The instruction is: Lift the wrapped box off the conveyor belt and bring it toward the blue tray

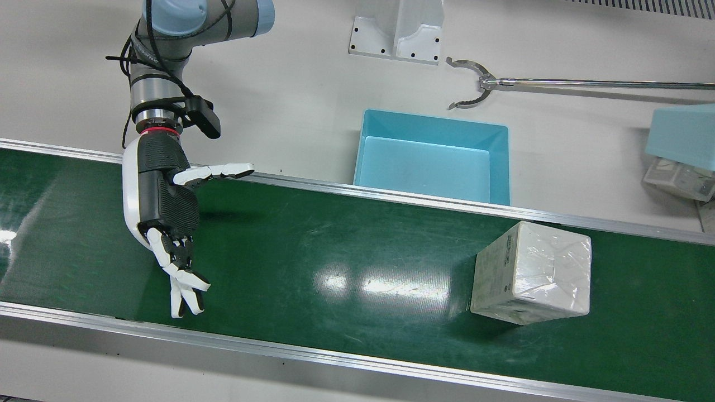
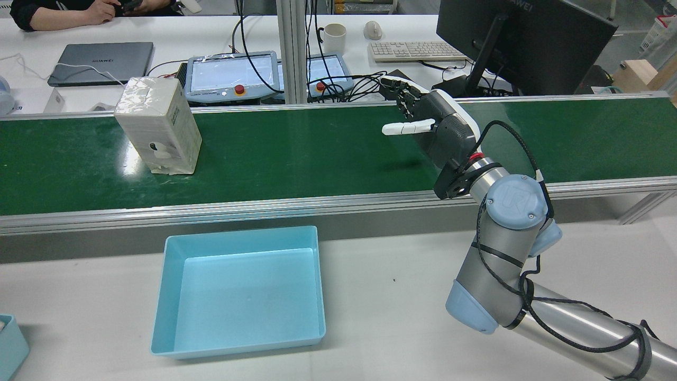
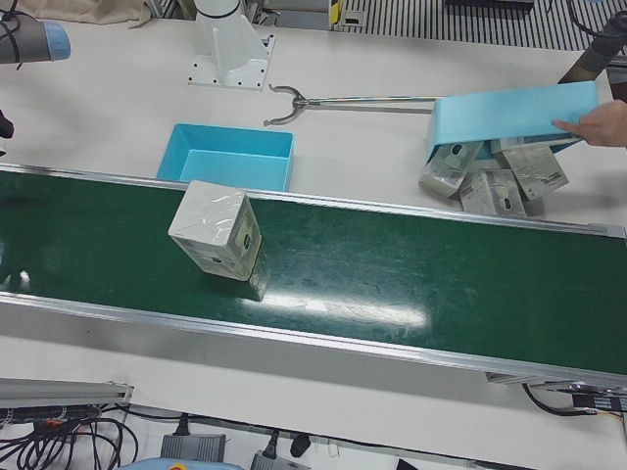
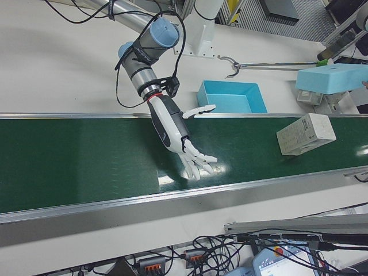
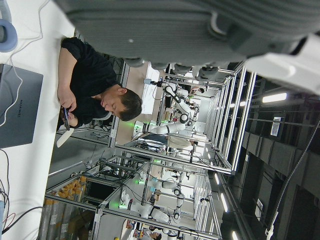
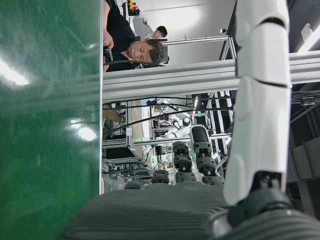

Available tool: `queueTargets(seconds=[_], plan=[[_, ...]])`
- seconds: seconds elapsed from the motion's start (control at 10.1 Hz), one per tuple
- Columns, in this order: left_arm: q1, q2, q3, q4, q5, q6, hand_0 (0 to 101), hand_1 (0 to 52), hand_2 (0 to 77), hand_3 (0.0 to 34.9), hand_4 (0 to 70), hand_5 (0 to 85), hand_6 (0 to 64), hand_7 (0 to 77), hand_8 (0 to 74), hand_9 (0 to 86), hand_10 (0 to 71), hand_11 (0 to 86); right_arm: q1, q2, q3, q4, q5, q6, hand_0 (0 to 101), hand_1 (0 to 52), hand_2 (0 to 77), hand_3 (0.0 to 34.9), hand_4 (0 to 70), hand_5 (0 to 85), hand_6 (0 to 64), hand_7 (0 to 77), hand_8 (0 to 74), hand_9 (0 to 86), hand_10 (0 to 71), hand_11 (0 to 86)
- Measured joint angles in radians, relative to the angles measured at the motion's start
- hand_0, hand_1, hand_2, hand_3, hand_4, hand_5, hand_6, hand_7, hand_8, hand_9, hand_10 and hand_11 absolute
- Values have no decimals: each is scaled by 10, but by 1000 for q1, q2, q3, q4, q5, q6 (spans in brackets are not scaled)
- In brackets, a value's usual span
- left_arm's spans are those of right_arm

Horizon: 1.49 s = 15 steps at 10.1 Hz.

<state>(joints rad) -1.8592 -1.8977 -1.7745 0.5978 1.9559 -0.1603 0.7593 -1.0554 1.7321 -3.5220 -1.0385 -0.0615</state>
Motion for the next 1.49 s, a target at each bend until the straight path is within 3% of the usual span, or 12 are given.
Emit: queueTargets(seconds=[1.49], plan=[[0, 0, 0, 0, 0, 0, 0, 0, 5, 0, 0, 11, 5, 5, 5, 0, 0, 5, -2, 0, -2, 0, 0, 4, 476, 125, 98, 0, 98, 213, 44, 38, 11, 27, 0, 5]])
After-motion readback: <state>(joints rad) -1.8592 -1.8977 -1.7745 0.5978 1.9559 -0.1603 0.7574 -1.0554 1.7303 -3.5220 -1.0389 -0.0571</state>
